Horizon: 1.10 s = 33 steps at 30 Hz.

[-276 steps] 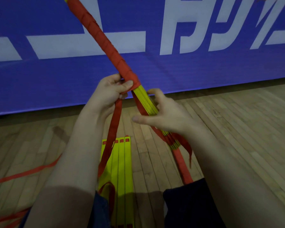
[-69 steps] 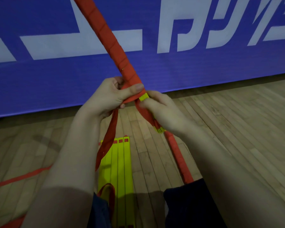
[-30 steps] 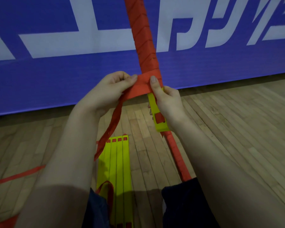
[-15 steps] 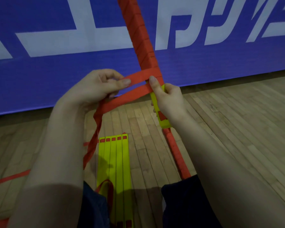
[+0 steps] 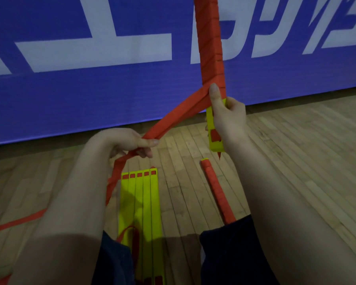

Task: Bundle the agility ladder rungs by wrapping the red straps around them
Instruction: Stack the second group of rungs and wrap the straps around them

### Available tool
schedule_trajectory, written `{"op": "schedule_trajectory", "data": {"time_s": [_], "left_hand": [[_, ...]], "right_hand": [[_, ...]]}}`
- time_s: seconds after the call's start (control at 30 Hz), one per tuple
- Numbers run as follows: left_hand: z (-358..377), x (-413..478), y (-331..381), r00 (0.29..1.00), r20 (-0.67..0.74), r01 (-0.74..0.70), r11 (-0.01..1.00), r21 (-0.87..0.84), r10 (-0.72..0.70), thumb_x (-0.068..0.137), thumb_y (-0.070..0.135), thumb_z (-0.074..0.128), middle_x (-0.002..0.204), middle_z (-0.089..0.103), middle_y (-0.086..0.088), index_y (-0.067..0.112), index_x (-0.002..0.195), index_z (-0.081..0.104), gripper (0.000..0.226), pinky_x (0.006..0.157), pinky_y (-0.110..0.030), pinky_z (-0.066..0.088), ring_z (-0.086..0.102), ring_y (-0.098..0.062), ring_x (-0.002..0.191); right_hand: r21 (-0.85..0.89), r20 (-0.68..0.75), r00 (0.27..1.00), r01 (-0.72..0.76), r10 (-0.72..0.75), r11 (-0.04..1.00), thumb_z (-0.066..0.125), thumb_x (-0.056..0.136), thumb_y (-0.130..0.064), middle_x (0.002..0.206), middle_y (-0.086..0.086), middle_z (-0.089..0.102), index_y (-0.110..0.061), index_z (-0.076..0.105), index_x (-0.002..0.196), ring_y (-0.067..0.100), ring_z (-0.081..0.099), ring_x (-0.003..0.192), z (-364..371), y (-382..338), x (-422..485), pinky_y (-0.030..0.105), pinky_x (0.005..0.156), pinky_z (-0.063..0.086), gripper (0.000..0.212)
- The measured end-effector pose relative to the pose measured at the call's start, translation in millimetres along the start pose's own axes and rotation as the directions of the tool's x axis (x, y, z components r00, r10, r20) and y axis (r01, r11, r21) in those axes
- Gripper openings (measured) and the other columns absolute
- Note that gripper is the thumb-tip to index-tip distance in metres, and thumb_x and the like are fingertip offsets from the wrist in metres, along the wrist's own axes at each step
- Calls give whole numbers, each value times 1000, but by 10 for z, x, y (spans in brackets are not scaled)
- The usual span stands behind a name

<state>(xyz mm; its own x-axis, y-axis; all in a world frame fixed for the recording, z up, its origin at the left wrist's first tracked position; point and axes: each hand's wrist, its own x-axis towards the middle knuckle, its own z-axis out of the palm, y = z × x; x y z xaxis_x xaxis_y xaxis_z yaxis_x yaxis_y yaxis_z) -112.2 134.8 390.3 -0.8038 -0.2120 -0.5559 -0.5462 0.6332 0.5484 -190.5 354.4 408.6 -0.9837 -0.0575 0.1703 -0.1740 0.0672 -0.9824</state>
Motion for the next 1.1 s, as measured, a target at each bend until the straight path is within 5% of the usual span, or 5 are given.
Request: {"op": "schedule_trajectory", "data": {"time_s": [0.13,0.23,0.6,0.9,1.1], "left_hand": [[88,48,-73,999,10,31,984,178,-34,58,68,75,121,63,-6,16,110,67,74,107,-43,38,55,-21,116],[80,-32,12,979,89,-178,981,-76,184,46,72,75,99,71,0,11,106,66,86,96,-35,38,63,-11,92],[238,-179,626,730,-524,-676,572,-464,438,86,62,40,118,65,6,23,113,58,50,106,-29,34,56,-7,118],[246,-209,484,814,-296,-571,589,-572,500,81,56,59,97,66,-10,17,92,71,42,88,-39,40,57,-27,93],[224,-308,412,768,-231,-587,515,-625,597,87,29,58,65,67,-3,10,88,60,20,57,-19,52,63,-11,55]], "right_hand": [[-18,24,1000,-6,6,1000,56,86,-63,58,8,55,-11,52,71,24,56,52,25,-52,-20,44,59,54,54],[-38,32,999,13,-12,999,58,87,-58,57,8,54,-11,54,70,24,55,51,30,-55,-34,40,56,52,50],[28,232,973,13,-19,1000,59,91,-47,61,17,51,-8,54,66,22,50,46,145,-132,-221,26,42,44,47],[-27,409,912,39,-25,999,57,93,-46,59,13,56,-1,60,76,11,52,39,182,-187,-326,22,40,40,48],[-4,385,923,19,-16,1000,59,92,-45,58,13,55,-7,55,67,12,52,40,156,-208,-333,21,40,40,46]]}}
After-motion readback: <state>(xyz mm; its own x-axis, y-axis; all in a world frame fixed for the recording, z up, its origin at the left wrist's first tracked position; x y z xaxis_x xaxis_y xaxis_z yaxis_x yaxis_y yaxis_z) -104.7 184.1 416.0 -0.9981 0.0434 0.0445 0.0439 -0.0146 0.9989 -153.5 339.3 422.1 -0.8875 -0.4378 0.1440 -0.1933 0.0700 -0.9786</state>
